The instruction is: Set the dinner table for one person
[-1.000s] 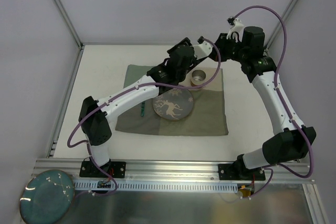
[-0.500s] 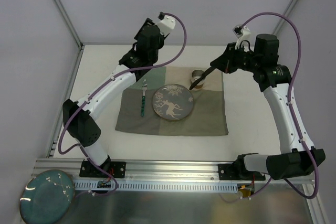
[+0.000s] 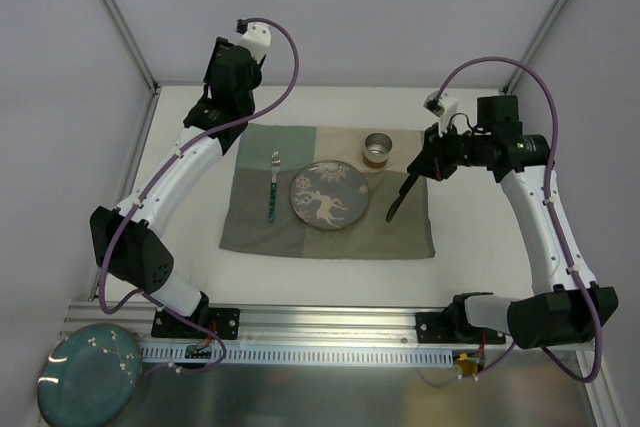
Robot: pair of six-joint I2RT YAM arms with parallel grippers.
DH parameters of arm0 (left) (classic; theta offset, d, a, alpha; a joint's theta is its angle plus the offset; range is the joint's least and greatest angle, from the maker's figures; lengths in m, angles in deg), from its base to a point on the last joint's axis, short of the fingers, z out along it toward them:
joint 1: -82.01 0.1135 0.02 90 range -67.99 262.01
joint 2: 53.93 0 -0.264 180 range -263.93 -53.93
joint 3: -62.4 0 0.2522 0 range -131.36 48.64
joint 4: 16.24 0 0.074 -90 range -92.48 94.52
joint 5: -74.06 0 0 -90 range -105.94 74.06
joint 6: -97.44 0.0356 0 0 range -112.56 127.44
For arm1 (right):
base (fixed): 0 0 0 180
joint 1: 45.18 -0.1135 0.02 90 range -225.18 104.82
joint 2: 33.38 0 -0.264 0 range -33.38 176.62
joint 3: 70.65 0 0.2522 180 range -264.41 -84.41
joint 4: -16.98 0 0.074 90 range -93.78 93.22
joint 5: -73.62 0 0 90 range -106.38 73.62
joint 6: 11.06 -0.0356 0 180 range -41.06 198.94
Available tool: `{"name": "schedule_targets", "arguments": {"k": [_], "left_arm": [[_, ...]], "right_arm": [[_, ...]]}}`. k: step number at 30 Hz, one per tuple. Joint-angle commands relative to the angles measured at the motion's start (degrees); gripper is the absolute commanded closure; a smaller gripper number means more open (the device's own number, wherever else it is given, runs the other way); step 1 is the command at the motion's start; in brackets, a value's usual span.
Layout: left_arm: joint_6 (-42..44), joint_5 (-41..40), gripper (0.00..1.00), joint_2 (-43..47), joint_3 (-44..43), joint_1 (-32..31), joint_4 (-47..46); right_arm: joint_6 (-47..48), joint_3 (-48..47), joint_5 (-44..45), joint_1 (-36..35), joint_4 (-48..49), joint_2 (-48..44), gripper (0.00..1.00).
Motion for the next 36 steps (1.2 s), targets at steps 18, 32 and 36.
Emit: {"name": "schedule_targets", "arguments": {"k": [18,32,36], "left_arm": [[-3.02,2.92,0.5,2.69,3.61,1.49,-1.85],[-2.14,3.1,0.5,-0.92,1.77,1.49,-1.85],[-2.31,2.57,0.5,-1.97,2.12,1.57,-1.85]], "right_arm": [[14.77,2.87,-6.69,0.72,-5.24,8.98,1.0],[19.43,-2.67,-9.06,1.51,-5.15,20.05,1.0],[20.75,-4.07,-9.42,2.3,-5.06,22.87,1.0]]}}
